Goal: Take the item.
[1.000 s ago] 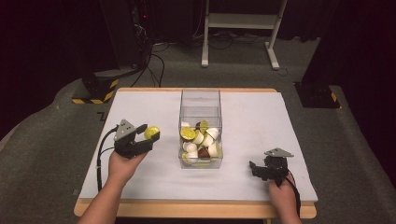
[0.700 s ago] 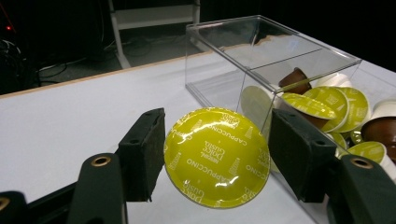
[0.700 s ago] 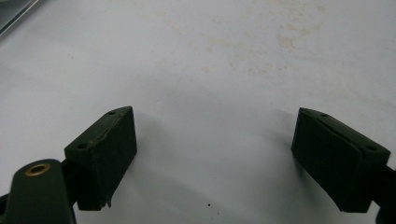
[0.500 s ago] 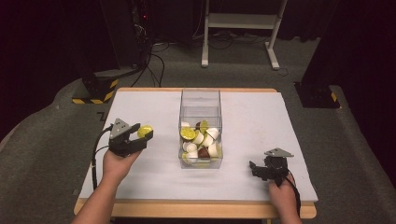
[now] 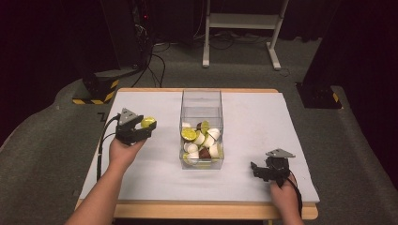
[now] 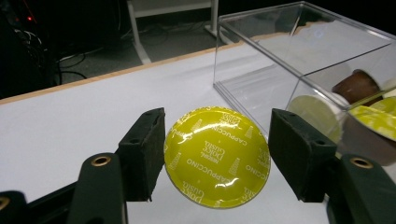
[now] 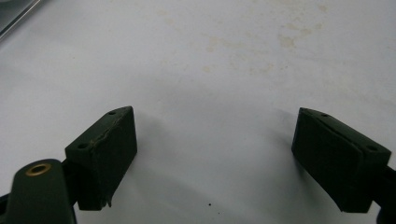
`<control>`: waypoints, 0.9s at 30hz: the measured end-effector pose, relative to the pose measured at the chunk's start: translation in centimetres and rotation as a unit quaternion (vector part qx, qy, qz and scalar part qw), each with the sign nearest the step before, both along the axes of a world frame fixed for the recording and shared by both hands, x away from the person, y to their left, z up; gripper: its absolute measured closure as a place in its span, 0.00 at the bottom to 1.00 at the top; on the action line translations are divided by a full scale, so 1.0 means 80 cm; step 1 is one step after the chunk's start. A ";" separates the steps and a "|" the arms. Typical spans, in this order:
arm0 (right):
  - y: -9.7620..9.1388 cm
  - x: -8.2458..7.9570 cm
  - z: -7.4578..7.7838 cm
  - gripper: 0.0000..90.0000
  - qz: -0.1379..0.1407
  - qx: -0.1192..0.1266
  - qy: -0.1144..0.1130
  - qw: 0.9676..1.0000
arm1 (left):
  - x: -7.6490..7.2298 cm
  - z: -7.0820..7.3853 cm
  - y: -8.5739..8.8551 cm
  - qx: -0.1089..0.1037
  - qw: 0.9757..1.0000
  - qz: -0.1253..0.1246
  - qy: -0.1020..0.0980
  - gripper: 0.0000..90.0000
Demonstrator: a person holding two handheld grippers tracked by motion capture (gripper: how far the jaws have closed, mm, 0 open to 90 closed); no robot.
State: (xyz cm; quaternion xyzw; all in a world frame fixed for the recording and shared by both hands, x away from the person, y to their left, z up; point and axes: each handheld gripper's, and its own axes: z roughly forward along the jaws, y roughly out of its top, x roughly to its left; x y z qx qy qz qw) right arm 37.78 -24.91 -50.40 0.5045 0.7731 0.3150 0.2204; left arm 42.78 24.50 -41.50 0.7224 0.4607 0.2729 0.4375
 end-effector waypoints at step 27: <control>0.000 0.000 0.000 0.15 0.000 0.002 0.002 1.000 | 0.056 -0.068 -0.007 0.026 0.995 0.038 0.084 0.42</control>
